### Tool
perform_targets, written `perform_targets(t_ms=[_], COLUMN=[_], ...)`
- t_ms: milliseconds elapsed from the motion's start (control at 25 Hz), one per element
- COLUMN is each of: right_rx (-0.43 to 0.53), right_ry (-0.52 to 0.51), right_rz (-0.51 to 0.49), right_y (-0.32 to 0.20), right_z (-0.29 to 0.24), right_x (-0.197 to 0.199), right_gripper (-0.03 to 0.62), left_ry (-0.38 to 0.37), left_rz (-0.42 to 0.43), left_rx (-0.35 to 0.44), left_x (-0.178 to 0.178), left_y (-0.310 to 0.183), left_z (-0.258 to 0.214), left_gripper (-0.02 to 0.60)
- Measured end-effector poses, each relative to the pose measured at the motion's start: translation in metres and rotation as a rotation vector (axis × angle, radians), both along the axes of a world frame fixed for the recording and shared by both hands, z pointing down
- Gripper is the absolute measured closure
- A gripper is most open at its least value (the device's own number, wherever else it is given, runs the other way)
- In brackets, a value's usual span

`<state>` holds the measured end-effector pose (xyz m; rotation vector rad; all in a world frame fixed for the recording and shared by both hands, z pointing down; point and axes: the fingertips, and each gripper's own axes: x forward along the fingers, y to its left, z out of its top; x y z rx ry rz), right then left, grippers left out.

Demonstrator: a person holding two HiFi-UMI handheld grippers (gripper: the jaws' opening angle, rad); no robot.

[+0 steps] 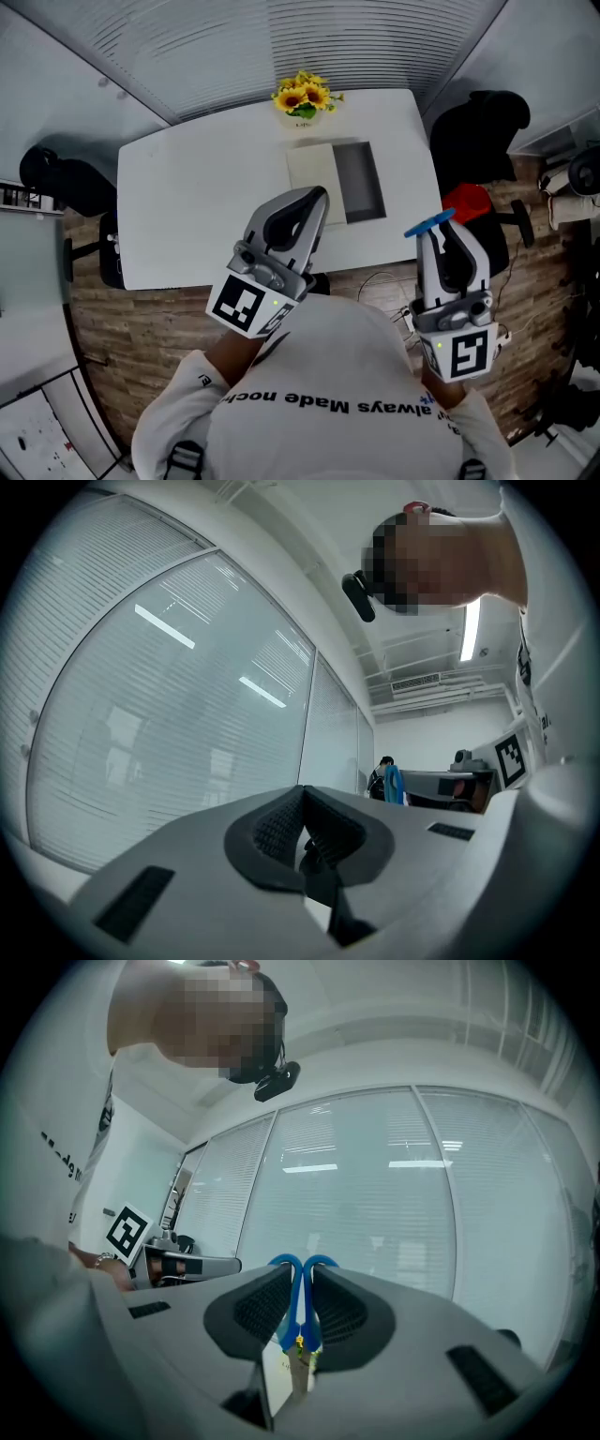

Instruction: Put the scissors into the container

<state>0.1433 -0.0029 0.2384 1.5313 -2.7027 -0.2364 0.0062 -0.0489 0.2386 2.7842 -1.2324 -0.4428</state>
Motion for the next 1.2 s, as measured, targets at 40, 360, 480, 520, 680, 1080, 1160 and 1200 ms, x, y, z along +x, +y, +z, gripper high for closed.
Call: perform_targets(t_ms=[40,360,480,520,680,1080,1160,1200], right_rx=[-0.001,-0.007,-0.017,-0.02,-0.021,-0.016,-0.013,-0.014], right_ry=[0.002,0.013,0.017,0.018,0.02,0.021,0.025,0.028], right_rz=[0.001,0.022,0.036,0.041,0.049,0.023,0.015,0.013], right_y=[-0.008,-0.054,-0.062,-0.064,-0.067,-0.062,-0.061,-0.061], right_z=[0.0,0.002,0.005,0.006,0.006,0.006,0.006,0.006], right_x=[-0.002,-0.017,-0.019,-0.019,-0.019,-0.01,-0.008,-0.008], right_gripper=[0.514,0.513,0.514,0.514,0.514,0.514,0.514,0.514], left_ry=[0.0,0.012,0.014,0.016,0.019,0.024,0.025,0.024], left_rz=[0.003,0.022,0.042,0.045,0.052,0.049,0.046,0.046], left_rx=[-0.001,-0.007,-0.012,-0.012,-0.024,-0.015,-0.013,-0.013], left_x=[-0.002,-0.015,-0.015,-0.016,-0.016,-0.002,-0.001,-0.001], left_y=[-0.008,-0.056,-0.062,-0.063,-0.068,-0.059,-0.058,-0.057], left_z=[0.001,0.007,0.008,0.008,0.01,0.007,0.008,0.008], left_gripper=[0.561,0.561,0.561,0.561,0.561,0.561,0.561,0.561])
